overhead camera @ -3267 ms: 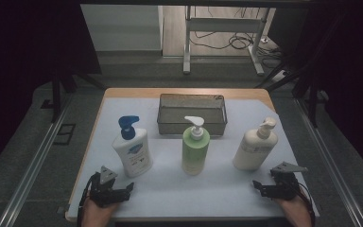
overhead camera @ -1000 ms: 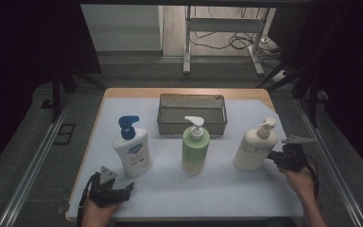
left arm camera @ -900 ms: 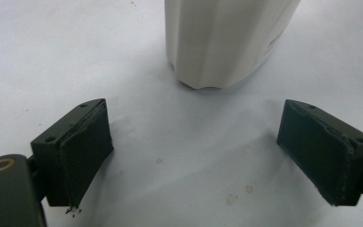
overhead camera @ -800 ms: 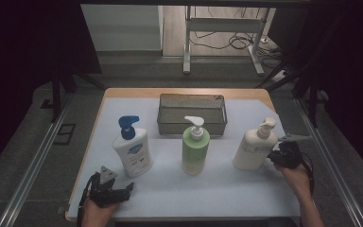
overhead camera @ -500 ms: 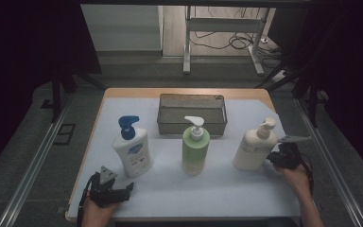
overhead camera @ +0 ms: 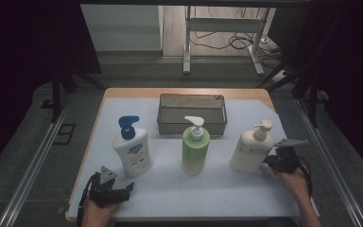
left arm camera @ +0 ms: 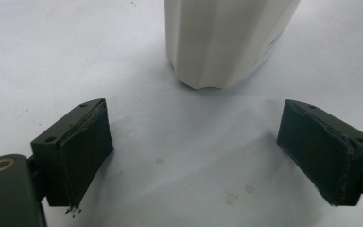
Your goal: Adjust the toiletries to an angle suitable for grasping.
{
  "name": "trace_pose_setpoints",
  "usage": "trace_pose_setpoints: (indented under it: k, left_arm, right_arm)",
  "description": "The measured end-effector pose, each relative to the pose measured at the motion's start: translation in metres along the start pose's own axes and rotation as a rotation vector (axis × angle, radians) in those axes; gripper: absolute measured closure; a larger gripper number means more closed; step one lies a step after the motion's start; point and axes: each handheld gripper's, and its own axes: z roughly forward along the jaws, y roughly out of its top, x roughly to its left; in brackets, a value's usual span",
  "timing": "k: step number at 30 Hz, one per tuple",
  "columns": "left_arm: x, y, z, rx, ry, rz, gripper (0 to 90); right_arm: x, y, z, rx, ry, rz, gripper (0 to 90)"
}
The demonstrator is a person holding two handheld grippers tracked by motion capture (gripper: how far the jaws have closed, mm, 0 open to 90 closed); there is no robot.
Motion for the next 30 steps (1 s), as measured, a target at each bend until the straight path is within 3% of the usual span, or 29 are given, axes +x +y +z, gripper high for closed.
trace_pose_setpoints:
  k: [30]
  left_arm:
    - [0.000, 0.000, 0.000, 0.000, 0.000, -0.002, 10.3]
  right_arm:
    - [0.037, -0.017, 0.005, 0.034, 0.038, -0.067, 84.2]
